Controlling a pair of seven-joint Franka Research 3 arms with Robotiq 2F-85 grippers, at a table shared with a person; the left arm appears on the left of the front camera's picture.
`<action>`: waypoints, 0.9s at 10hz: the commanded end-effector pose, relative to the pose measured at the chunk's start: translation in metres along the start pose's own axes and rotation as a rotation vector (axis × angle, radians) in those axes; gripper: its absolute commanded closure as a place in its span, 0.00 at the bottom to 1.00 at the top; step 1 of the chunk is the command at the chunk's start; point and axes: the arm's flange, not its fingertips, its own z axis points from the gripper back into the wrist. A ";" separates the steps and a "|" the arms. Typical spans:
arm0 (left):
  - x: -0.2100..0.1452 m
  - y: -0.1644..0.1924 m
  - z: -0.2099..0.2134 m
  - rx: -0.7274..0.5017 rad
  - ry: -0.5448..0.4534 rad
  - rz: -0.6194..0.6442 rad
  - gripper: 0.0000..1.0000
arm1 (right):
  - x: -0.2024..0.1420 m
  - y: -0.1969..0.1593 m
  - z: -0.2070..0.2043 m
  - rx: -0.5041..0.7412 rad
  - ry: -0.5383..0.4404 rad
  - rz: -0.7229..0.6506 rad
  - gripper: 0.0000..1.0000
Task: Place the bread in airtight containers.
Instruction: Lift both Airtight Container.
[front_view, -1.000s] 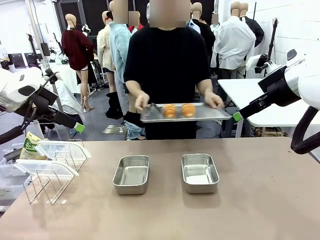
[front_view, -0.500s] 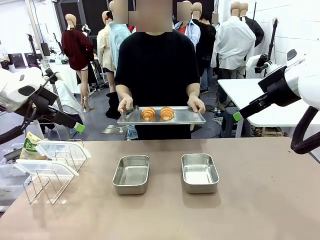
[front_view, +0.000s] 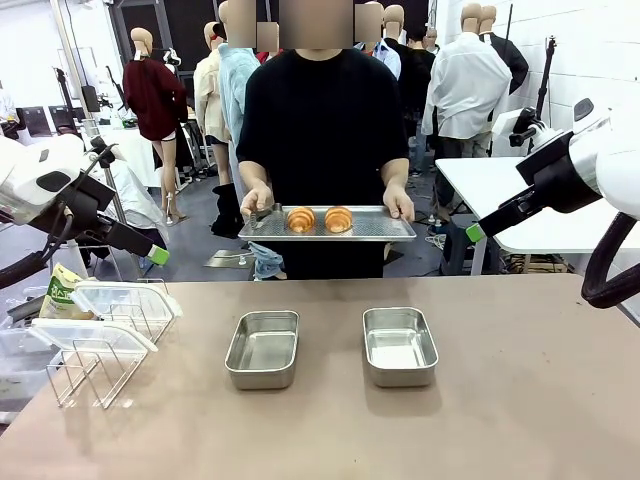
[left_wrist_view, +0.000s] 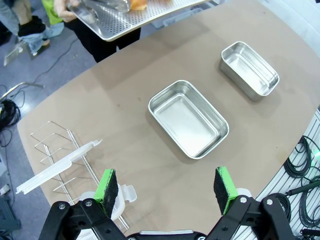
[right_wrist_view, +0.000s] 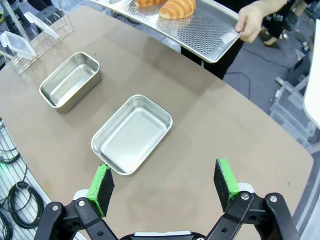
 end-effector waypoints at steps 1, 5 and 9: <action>-0.001 0.002 0.000 0.000 0.001 -0.009 0.00 | 0.000 0.000 -0.001 0.007 -0.001 -0.002 0.00; 0.016 -0.010 -0.008 -0.020 0.014 0.000 0.00 | 0.011 0.012 -0.004 0.019 0.030 -0.022 0.00; 0.065 -0.064 -0.057 0.061 0.195 -0.016 0.00 | 0.025 0.027 -0.052 -0.057 0.247 -0.241 0.00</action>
